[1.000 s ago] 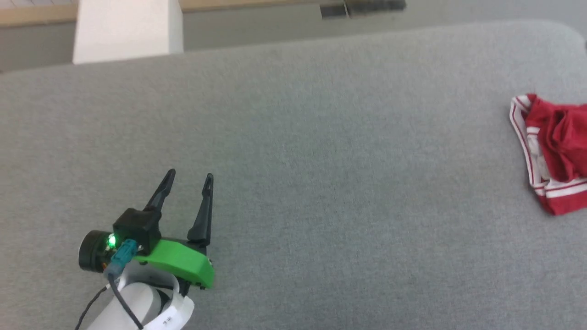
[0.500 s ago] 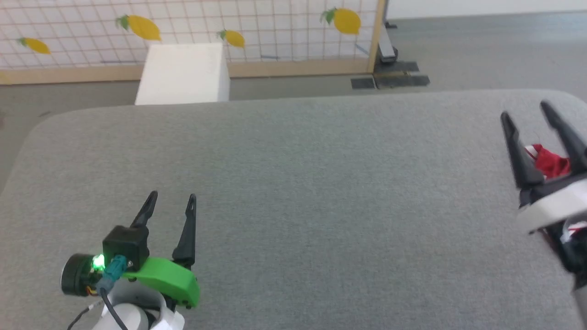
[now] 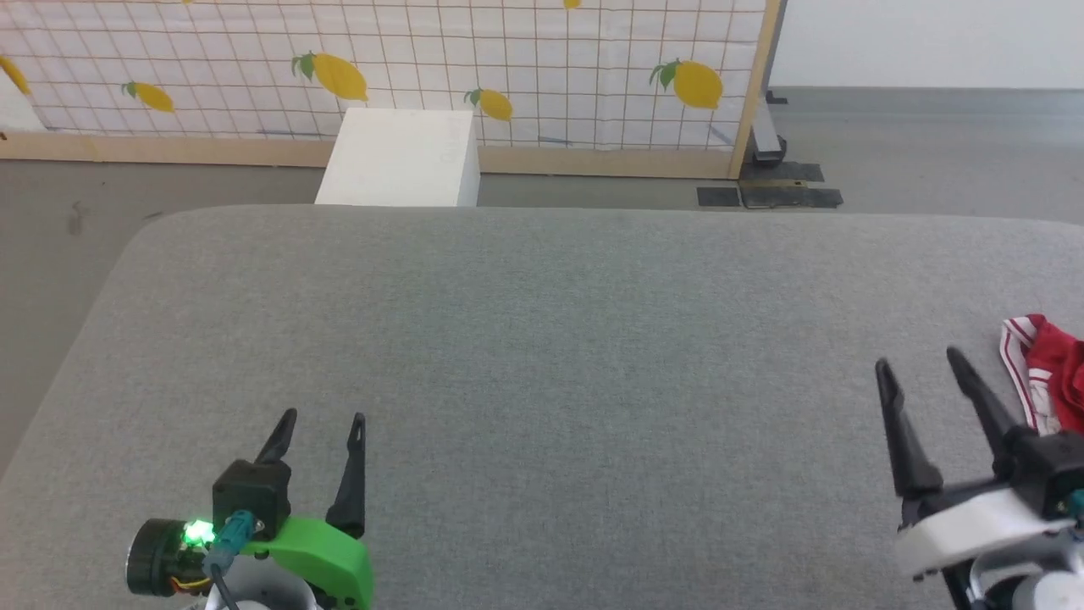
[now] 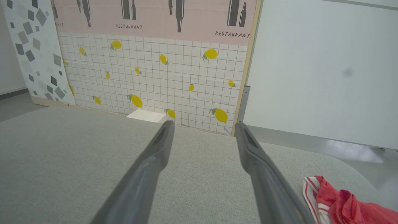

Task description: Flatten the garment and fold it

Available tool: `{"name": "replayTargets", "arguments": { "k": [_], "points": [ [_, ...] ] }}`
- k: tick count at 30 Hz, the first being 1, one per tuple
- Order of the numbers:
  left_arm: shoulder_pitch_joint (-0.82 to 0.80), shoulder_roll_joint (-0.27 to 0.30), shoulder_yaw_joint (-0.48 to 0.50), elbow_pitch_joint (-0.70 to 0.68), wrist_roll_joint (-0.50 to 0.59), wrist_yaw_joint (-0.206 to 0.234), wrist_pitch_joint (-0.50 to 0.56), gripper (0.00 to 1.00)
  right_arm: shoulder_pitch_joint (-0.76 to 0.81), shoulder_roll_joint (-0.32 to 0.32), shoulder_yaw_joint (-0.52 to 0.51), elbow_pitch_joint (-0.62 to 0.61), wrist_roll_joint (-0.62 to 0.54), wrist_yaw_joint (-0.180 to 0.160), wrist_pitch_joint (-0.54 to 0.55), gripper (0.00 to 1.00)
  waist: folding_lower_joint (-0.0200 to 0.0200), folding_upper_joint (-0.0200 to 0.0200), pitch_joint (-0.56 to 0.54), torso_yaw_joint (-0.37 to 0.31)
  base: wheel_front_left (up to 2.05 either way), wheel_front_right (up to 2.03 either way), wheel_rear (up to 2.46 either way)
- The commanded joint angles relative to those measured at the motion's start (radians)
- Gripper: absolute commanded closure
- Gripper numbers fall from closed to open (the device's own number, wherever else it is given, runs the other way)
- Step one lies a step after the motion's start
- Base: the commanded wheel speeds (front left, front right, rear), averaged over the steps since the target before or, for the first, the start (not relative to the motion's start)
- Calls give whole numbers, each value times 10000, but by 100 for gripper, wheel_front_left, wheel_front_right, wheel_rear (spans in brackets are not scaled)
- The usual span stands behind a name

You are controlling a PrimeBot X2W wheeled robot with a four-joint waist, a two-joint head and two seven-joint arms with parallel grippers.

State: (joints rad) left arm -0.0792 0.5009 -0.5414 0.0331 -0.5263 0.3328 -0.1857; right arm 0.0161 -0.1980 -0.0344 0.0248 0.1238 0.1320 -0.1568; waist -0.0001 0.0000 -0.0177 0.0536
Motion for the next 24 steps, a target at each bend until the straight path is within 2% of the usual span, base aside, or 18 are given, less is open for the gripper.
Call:
{"name": "replayTargets", "arguments": {
  "k": [1, 9, 24],
  "points": [
    [143, -77, -42, 85, 89, 52, -57, 0, 230, 136, -38, -95, -142, -13, 44, 0, 1, 0, -22, 41, 0, 0, 0],
    [122, -147, -225, 390, 36, -64, -8, 0, 844, 721, -331, -5, -828, -13, 355, 0, 1, 0, -80, 119, 0, 0, 0],
    [-14, -122, -357, 481, 38, -132, -11, 0, 770, 948, -596, -41, -1044, -13, 380, 0, 1, 0, -6, -17, 0, 0, 0]
  ]
}}
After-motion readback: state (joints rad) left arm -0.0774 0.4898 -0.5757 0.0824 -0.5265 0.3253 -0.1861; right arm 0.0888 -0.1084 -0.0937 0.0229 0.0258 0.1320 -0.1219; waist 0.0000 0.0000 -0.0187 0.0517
